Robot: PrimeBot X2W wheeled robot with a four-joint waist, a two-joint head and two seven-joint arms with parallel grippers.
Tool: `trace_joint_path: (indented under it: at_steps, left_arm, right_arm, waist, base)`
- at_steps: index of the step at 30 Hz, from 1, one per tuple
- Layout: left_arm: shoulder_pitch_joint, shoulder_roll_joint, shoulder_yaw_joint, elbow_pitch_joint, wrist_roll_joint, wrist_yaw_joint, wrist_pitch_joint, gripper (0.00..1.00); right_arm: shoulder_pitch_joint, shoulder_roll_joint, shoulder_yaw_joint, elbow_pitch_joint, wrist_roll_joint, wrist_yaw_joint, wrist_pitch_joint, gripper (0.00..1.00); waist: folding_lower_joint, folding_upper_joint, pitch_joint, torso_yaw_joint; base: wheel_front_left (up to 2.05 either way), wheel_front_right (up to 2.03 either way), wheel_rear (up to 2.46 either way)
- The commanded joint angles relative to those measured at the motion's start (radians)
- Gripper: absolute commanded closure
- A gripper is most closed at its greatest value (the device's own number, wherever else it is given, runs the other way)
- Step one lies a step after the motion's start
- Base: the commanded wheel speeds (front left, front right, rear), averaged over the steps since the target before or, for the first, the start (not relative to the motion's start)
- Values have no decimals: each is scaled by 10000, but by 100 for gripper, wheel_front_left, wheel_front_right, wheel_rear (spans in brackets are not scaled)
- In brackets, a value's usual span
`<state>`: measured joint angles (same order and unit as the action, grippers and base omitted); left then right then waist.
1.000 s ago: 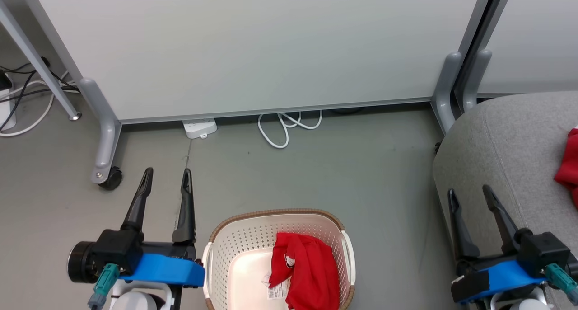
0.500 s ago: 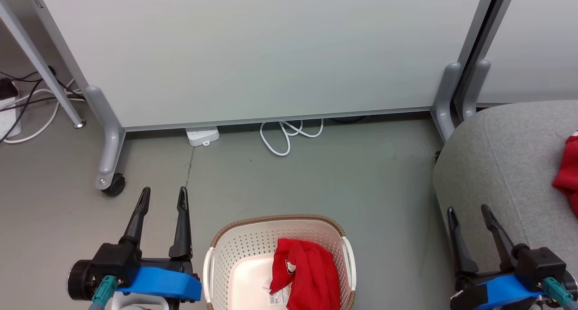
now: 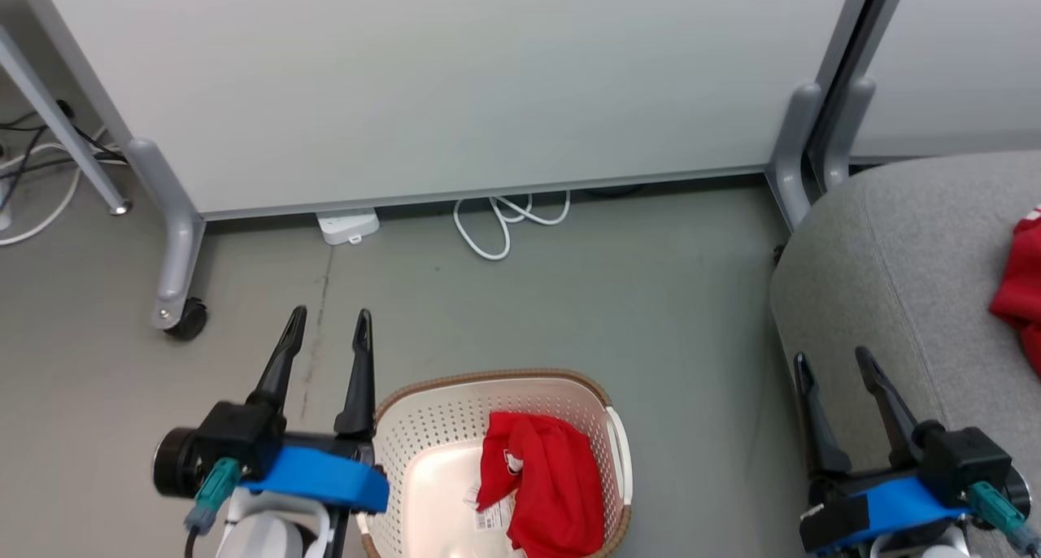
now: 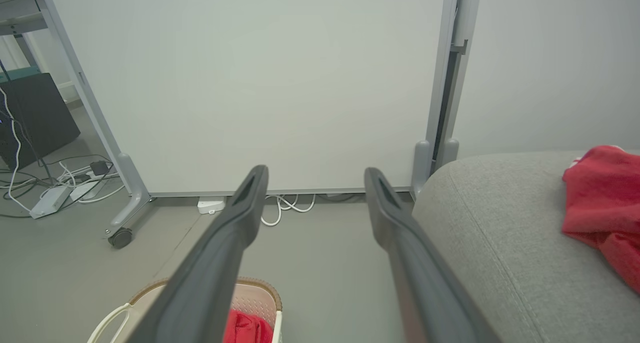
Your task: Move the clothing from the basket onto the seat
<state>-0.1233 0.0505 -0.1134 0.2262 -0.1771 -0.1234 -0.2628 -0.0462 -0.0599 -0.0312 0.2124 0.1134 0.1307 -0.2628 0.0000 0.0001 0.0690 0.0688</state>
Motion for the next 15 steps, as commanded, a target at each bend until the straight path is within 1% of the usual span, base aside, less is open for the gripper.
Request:
trace_joint_path:
  at_steps: [1,8,15]
  left_arm:
    - [-266,0,-76,88,2,-29,-29,0]
    - [-1510,45,-1037,1264,113,-95,-29,0]
    - [-2774,619,-2414,2863,-478,-71,-29,0]
  right_arm:
    - [-243,28,25,-57,-13,1,-31,0]
    - [-1102,34,405,-493,-95,1,-31,0]
    - [-2303,43,774,-927,-140,1,-31,0]
  waist:
    - [0,-1,169,-135]
    - [0,-1,1211,-828]
    - [0,-1,2535,-1632]
  base:
    - [0,0,0]
    - [0,0,0]
    - [0,0,0]
